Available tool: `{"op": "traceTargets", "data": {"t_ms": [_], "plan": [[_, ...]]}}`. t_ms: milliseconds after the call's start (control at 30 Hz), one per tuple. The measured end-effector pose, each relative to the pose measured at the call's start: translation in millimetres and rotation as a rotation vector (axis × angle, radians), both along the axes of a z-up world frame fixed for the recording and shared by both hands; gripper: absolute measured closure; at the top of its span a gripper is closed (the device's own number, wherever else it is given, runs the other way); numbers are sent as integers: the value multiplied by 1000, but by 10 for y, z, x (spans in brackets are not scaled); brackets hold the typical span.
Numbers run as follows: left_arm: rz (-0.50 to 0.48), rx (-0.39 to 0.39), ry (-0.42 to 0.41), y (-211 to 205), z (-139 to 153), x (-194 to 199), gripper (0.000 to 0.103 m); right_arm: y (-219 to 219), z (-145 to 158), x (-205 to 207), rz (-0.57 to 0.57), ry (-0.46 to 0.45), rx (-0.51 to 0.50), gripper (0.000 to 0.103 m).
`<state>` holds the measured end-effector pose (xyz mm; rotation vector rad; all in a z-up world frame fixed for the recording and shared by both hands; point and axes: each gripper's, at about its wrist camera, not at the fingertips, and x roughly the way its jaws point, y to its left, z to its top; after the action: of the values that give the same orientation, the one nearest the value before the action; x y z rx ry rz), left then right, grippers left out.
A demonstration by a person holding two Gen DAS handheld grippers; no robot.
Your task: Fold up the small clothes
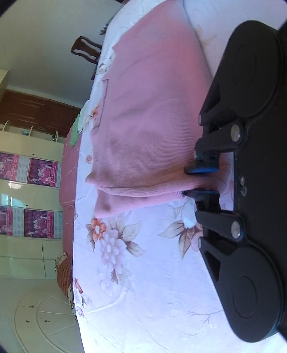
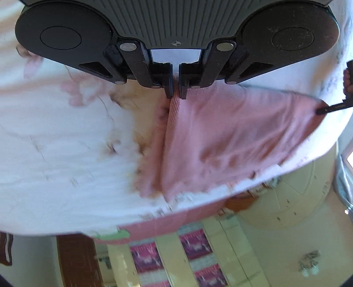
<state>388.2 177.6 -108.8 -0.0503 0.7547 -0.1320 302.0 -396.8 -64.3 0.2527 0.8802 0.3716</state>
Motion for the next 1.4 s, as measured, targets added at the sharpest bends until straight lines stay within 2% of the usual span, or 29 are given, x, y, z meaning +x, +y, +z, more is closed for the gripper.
{"op": "traceTargets", "data": {"t_ms": [33,67,100,133,167,200,300,400,500,533,567,633,733,800,900,1000,1067,1100,1133,1167,1233,1300,1400], "plan": [[17,22,-11,2,31,-19,62,14,-56,22,-3,20,-24,99],[62,54,-40,24,92,-66,35,13,-58,33,-15,16,-23,99],[100,81,-82,41,156,-123,29,-6,-19,30,-45,-3,-15,97],[103,95,-111,27,250,-155,32,-43,53,18,-101,-37,-17,73],[85,81,-132,-25,332,-152,33,-46,146,-6,-155,-86,-45,60],[57,56,-164,-147,422,-123,33,12,236,-17,-162,-138,-57,60],[-68,11,-210,-766,519,128,27,438,372,200,-86,-206,-37,61],[-166,-23,-195,-1381,398,401,27,1125,324,498,41,-229,-28,61],[-224,2,-107,-1726,91,602,28,1620,138,714,119,-206,-54,61],[-240,55,-71,-1760,-25,643,26,1677,64,755,133,-196,-67,61],[-248,72,-87,-1709,-87,624,25,1685,-29,782,140,-189,-96,61],[-243,14,-76,-1460,-23,602,25,1489,-125,816,94,-175,-121,61],[-192,23,-152,-1116,133,663,24,1080,-55,845,38,-180,-66,61],[-146,28,-136,-997,167,936,25,950,23,968,-1,-201,-42,61],[-112,23,-95,-924,135,1344,26,983,36,1300,-33,-175,-12,61],[-25,62,-48,-719,-14,1559,27,1035,-14,1587,-65,-156,-74,61],[-24,2,-69,-505,-55,1515,26,818,-83,1678,-178,-151,-142,61],[-14,7,-69,-440,-34,1480,27,695,-124,1682,-182,-139,-113,62],[-3,19,-70,-452,7,1438,27,643,-120,1668,-173,-133,-96,62],[6,25,-80,-506,57,1374,29,669,-63,1613,-155,-142,-132,62],[-48,0,-130,-720,154,1191,26,771,77,1461,-148,-205,-166,62],[-110,28,-164,-1082,210,1043,24,992,182,1282,-76,-242,-110,62],[-173,61,-165,-1552,159,985,22,1549,172,1044,91,-286,-133,62]]}}
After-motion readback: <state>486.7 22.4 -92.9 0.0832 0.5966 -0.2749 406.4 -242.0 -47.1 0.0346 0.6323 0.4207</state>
